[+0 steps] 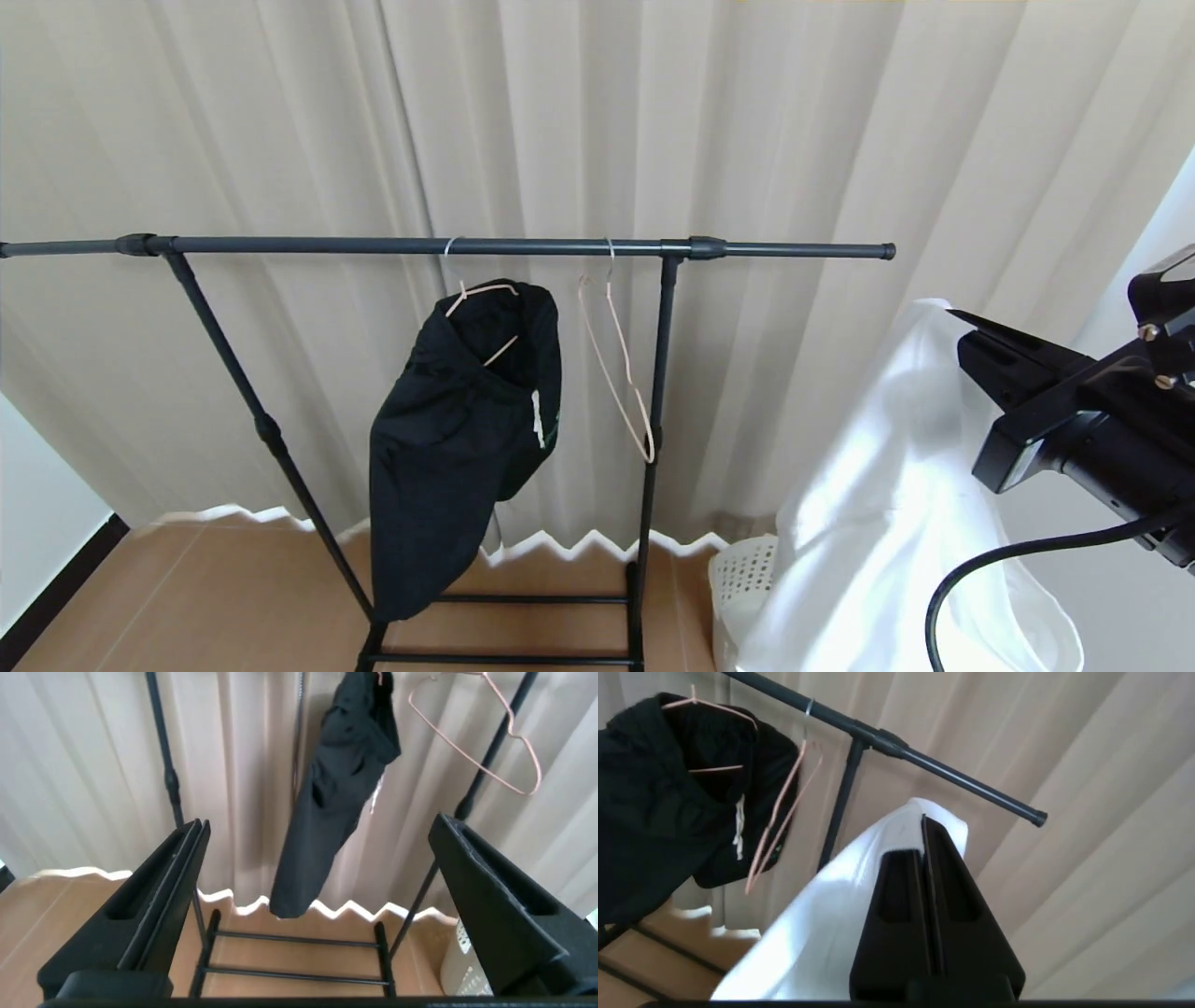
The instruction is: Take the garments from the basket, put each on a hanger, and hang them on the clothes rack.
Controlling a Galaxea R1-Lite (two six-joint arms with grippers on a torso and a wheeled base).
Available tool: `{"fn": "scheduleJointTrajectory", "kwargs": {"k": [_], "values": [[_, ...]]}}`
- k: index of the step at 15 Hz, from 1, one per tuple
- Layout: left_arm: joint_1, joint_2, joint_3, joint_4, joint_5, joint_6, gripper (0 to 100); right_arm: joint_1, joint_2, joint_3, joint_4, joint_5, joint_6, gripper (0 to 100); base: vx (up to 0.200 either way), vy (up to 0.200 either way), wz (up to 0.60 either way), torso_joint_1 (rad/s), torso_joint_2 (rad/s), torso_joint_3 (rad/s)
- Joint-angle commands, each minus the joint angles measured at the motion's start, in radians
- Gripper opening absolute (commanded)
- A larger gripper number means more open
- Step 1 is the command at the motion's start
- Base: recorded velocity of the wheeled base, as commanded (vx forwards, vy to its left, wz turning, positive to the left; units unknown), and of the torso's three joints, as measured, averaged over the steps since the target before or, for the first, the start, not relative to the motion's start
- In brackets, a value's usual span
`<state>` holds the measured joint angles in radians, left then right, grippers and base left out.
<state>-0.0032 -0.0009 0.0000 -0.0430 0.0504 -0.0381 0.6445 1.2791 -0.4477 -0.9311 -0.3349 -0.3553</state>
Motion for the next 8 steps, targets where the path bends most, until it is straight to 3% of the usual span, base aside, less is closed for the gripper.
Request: {"fn": "scheduleJointTrajectory", "kwargs": {"k": [1, 8], "values": [[0.000, 0.001, 0.000, 0.000, 0.000, 0.001, 100, -0.016, -0.001, 0.000, 0.000, 0.005, -0.001, 0, 0.000, 0.200, 0.00, 0.007, 0.00, 0.002], [0.000, 0.001, 0.000, 0.000, 0.000, 0.001, 100, -0.046, 0.008, 0.015, -0.003, 0.005, -0.044, 0, 0.000, 0.200, 0.00, 0.004, 0.00, 0.000]]}}
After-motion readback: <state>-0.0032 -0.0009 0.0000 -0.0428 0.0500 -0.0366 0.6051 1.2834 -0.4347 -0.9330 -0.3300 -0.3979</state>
